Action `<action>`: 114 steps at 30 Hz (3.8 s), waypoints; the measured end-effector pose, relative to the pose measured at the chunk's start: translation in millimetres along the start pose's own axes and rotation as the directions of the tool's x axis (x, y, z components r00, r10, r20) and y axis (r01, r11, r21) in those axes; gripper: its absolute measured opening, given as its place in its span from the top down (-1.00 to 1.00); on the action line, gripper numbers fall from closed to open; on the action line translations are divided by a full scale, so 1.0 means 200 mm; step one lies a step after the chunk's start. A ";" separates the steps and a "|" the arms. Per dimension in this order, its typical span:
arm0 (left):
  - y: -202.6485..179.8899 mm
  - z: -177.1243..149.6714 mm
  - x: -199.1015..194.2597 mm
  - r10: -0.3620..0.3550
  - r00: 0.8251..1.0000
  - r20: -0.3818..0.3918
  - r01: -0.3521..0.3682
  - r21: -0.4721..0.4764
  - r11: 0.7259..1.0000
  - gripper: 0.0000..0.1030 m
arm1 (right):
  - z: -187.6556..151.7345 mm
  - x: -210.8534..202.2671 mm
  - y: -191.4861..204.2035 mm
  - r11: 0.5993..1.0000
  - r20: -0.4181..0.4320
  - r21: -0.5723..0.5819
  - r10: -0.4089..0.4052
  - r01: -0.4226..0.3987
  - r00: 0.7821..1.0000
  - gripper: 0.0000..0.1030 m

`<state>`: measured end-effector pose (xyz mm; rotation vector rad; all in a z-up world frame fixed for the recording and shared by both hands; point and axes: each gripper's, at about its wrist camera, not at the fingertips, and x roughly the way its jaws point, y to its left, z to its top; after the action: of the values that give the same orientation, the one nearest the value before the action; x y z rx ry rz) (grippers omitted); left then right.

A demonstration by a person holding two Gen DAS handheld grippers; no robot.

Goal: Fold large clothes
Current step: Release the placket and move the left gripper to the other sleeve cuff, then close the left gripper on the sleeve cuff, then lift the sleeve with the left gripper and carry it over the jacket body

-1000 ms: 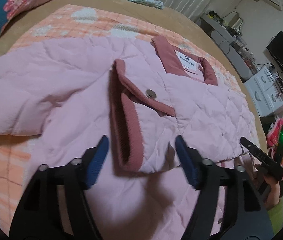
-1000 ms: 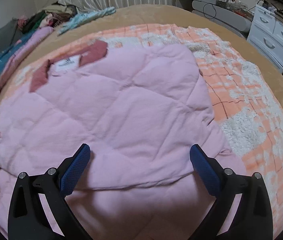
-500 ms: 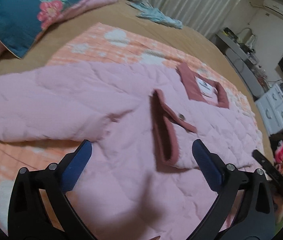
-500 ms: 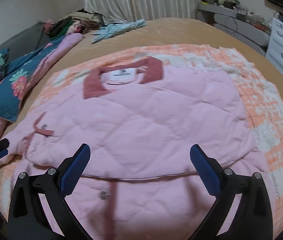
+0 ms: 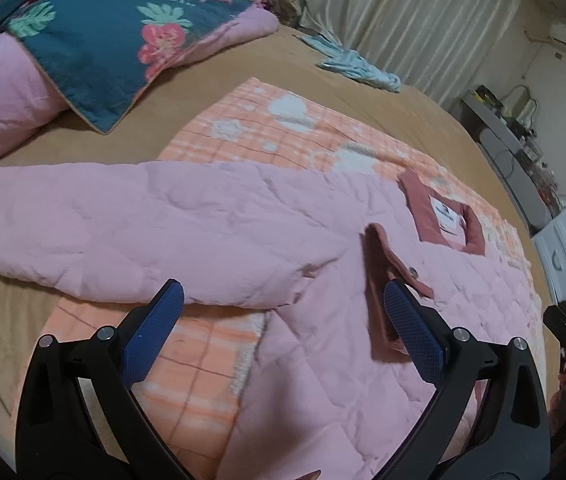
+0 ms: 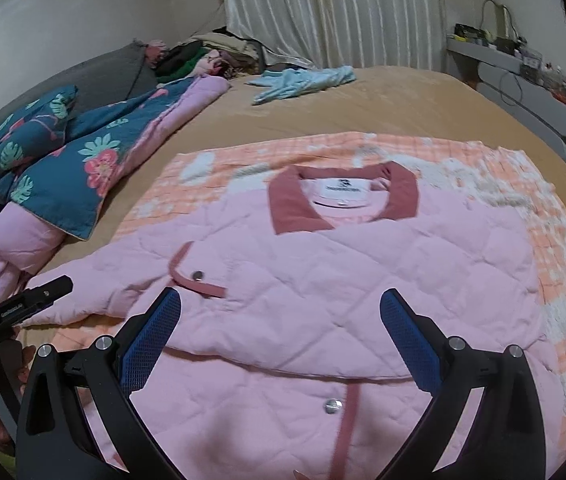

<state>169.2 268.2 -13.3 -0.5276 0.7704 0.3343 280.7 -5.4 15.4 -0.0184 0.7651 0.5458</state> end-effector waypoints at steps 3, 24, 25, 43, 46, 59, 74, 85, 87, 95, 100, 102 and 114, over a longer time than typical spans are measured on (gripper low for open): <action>0.07 0.02 -0.02 0.013 1.000 0.012 -0.013 -0.032 0.999 -0.82 | 0.02 0.01 0.08 1.000 0.003 -0.024 0.018 -0.018 1.000 -0.92; 0.63 0.13 -0.06 0.213 0.976 0.039 -0.190 -0.320 0.928 -0.82 | 0.10 0.25 0.85 0.942 -0.072 -0.298 0.138 -0.154 0.988 -0.92; 0.67 0.13 -0.06 0.230 0.973 0.034 -0.206 -0.337 0.919 -0.82 | 0.09 0.28 0.90 0.936 -0.084 -0.312 0.146 -0.165 0.986 -0.92; 1.13 0.06 -0.04 0.319 0.946 -0.051 -0.292 -0.554 0.780 -0.82 | -0.04 0.59 1.34 0.878 -0.195 -0.413 0.175 -0.242 0.965 -0.92; 1.19 0.04 0.00 0.337 0.938 -0.076 -0.317 -0.578 0.752 -0.82 | -0.05 0.61 1.35 0.882 -0.197 -0.408 0.169 -0.237 0.966 -0.92; 1.33 -0.01 0.13 0.282 0.958 -0.050 -0.240 -0.675 0.698 -0.82 | -0.06 0.56 1.07 0.926 -0.184 -0.330 0.127 -0.183 0.975 -0.92; 1.21 0.10 -0.12 0.279 0.936 0.214 -0.091 -0.619 0.780 0.72 | -0.10 0.27 0.58 0.979 -0.079 -0.191 0.059 -0.073 0.995 -0.92; 0.74 0.22 -0.45 0.128 0.895 0.427 0.055 -0.390 0.919 0.79 | -0.15 -0.05 0.26 0.994 0.005 -0.103 -0.025 0.026 1.000 -0.92; 0.63 0.22 -0.49 0.091 0.885 0.456 0.072 -0.328 0.942 0.80 | -0.17 -0.11 0.20 0.995 0.015 -0.089 -0.040 0.041 0.999 -0.92; 0.27 0.19 -0.61 -0.003 0.868 0.497 0.108 -0.184 0.977 0.83 | -0.23 -0.37 0.00 0.989 0.054 -0.077 -0.119 0.123 0.991 -0.92; 0.12 0.22 -0.66 -0.036 0.870 0.492 0.112 -0.125 0.986 0.83 | -0.25 -0.47 -0.14 0.991 0.064 0.000 -0.132 0.132 0.989 -0.92; 0.05 0.22 -0.68 -0.046 0.872 0.488 0.106 -0.097 0.990 0.83 | -0.26 -0.52 -0.19 0.990 0.077 0.031 -0.138 0.136 0.987 -0.92; -0.38 0.21 -0.67 -0.134 0.888 0.441 0.113 0.073 0.991 0.86 | -0.33 -0.78 -0.44 0.977 0.120 0.147 -0.171 0.153 0.978 -0.92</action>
<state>138.1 216.8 133.8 -0.4325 0.2957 0.3034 188.5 -167.2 55.2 0.0815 0.6638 0.3348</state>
